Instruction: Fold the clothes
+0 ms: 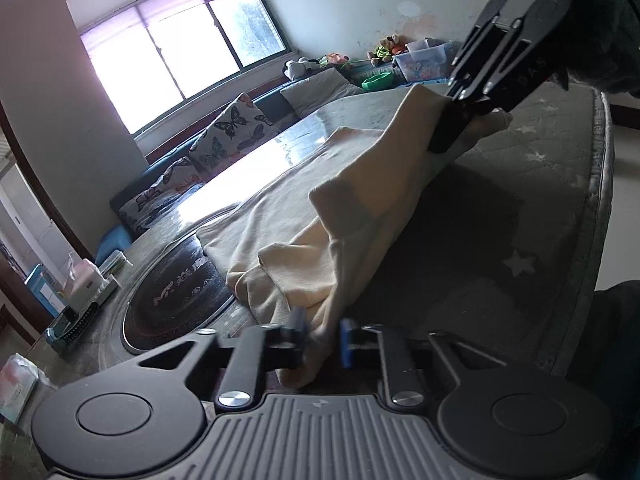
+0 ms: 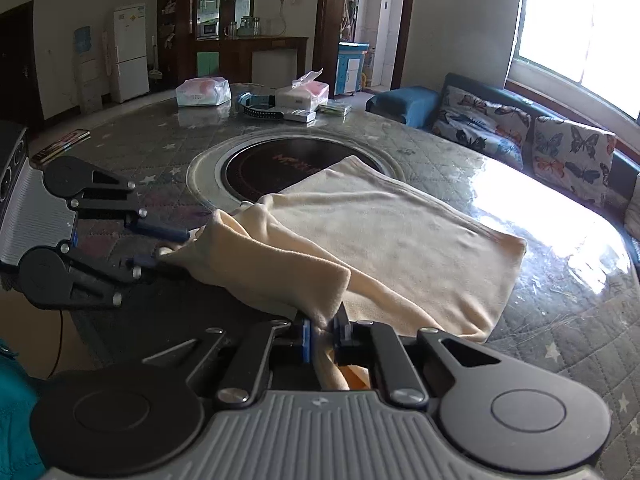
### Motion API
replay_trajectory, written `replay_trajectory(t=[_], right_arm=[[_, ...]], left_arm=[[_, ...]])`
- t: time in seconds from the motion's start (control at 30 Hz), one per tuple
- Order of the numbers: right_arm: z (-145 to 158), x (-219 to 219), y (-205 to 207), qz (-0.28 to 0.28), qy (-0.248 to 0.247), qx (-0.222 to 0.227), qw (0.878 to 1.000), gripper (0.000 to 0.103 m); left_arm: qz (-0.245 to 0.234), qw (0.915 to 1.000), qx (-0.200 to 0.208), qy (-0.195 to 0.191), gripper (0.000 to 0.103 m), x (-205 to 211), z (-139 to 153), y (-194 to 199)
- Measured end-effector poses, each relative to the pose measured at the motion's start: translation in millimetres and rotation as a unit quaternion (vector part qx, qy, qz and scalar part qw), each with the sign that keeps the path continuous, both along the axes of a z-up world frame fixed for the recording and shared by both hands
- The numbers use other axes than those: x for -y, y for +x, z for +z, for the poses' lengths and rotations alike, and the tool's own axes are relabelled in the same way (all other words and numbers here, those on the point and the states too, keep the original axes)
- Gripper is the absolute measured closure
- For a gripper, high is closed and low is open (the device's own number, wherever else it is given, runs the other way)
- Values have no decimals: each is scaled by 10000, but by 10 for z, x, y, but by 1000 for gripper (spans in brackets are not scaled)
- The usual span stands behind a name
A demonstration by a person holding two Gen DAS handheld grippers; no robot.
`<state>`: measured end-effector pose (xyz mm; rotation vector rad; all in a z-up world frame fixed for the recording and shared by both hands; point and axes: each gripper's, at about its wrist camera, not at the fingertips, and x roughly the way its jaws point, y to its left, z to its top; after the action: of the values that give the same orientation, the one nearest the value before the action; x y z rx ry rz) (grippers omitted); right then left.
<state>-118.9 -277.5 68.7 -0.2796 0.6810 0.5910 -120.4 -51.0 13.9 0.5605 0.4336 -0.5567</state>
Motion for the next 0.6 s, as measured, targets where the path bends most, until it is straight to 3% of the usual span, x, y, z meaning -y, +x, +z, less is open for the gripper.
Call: replay_trajectory(t=[0.6], right_arm=[[414,138,-660,156,179,179,9996,95]], left_arm=[[-227,9980,126,-577,92,-152,606,-482]])
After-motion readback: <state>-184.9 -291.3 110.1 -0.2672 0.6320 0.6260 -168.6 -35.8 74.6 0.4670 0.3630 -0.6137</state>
